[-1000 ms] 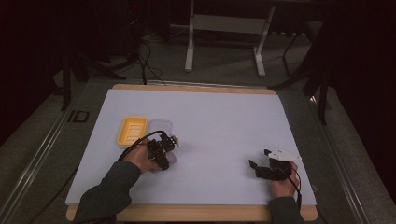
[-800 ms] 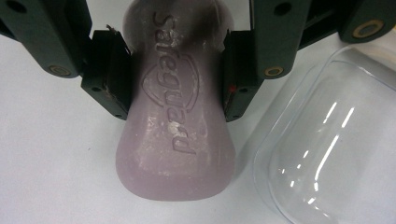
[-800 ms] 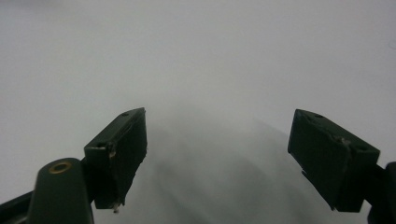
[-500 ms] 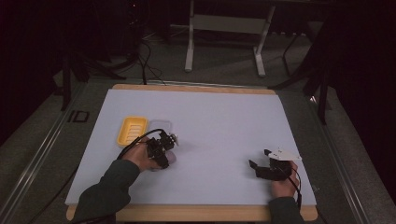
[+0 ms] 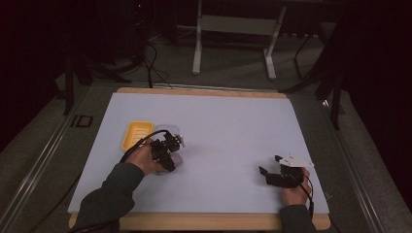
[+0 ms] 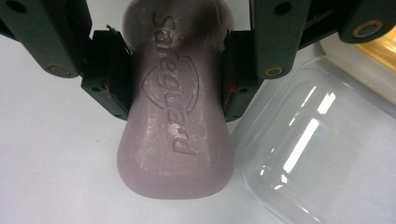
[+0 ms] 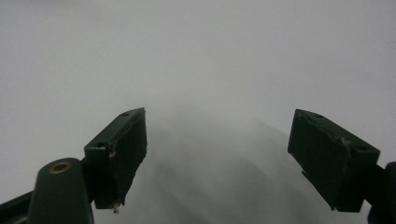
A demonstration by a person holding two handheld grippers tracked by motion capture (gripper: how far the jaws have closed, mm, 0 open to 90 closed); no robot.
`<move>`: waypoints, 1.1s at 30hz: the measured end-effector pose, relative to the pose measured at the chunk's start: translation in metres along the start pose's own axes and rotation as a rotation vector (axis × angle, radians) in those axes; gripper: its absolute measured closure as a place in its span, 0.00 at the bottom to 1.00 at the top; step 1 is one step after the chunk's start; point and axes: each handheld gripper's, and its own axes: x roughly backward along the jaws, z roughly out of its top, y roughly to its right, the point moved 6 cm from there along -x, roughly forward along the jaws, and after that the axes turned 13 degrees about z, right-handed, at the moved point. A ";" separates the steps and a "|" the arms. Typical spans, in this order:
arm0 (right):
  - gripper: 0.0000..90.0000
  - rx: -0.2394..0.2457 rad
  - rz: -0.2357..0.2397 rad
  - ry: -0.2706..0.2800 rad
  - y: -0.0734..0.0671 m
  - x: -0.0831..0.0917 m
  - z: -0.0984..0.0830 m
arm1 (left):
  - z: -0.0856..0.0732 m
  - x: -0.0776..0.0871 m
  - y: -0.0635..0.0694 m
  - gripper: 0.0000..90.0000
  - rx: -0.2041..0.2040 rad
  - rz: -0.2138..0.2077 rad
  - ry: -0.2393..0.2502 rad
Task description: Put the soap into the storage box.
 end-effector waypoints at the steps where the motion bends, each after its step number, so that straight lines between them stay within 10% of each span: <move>1: 0.22 0.000 0.000 0.000 0.000 0.000 0.000 | 0.000 0.000 -0.001 0.55 0.003 -0.002 0.000; 33: 0.22 0.002 -0.001 0.000 0.000 0.000 0.000 | -0.005 0.022 -0.026 0.55 0.070 0.003 0.031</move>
